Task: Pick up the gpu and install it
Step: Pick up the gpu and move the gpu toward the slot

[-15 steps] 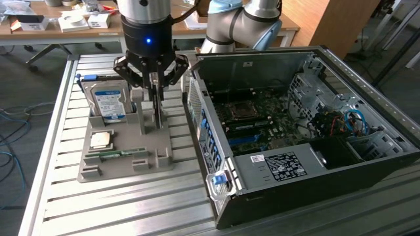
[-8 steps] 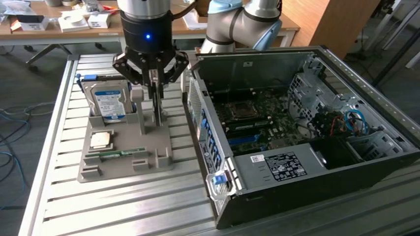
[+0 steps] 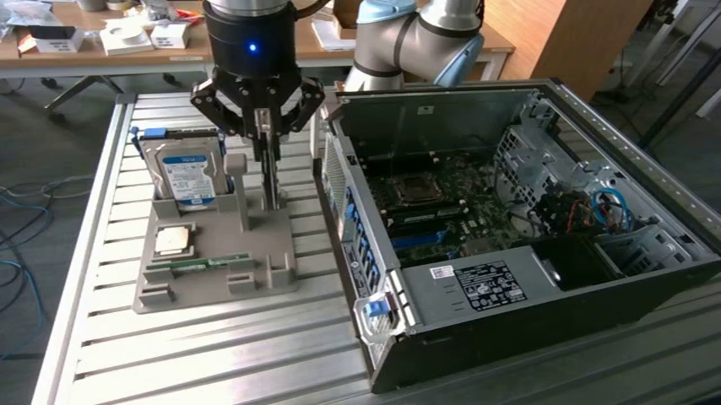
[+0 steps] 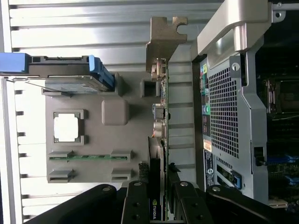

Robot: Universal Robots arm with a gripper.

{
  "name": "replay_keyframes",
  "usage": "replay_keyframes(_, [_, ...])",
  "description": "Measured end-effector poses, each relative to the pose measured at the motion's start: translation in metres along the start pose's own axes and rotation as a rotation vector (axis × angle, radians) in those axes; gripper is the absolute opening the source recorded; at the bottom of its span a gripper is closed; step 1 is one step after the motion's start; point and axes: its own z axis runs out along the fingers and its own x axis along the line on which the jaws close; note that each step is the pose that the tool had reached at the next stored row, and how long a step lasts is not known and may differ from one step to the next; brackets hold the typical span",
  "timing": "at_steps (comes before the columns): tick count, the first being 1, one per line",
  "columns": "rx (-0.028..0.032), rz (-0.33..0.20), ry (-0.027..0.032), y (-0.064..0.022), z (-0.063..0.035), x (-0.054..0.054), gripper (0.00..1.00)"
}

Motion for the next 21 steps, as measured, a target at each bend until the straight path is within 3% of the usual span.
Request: replay_keyframes(21, [0.0,0.0,0.0,0.0027,-0.0457,-0.001,0.27])
